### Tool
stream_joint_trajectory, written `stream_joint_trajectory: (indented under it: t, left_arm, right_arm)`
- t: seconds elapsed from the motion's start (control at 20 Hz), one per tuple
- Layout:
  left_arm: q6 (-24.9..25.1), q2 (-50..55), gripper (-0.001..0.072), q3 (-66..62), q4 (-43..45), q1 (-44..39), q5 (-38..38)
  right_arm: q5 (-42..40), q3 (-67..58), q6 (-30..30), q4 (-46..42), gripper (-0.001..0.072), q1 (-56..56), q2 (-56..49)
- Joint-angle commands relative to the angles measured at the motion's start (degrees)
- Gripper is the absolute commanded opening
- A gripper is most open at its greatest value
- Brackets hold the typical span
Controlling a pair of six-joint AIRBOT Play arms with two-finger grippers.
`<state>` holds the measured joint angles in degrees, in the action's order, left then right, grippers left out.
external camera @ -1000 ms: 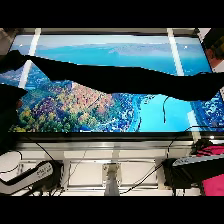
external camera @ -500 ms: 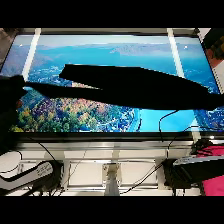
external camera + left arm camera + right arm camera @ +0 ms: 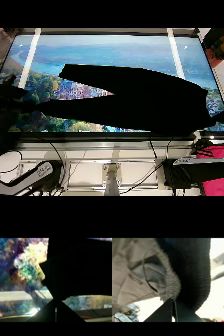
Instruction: Fold the clothes and pants, and hang the long-sleeved shirts on hangers.
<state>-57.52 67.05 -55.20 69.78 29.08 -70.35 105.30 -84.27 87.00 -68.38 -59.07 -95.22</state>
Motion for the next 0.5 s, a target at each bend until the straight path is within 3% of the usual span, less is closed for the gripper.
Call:
stream_joint_trajectory:
  t: [0.0, 0.25, 0.45]
  left_arm:
    - [1.46, -2.51, 0.0004, 6.23, 0.15, 0.07, -0.42]
    - [2.91, -3.78, 0.0004, 11.96, 3.34, 0.09, 0.15]
    - [2.69, -3.78, 0.0004, 13.79, 5.2, 0.07, 2.91]
  right_arm:
    - [0.22, 4.42, 0.02, -6.12, 0.0014, -0.59, 0.57]
    - [0.2, 5.01, 2.12, -14.67, 0.0014, -0.59, 0.57]
    - [-0.04, 4.98, 2.58, -15.23, 0.0015, -1.49, 0.57]
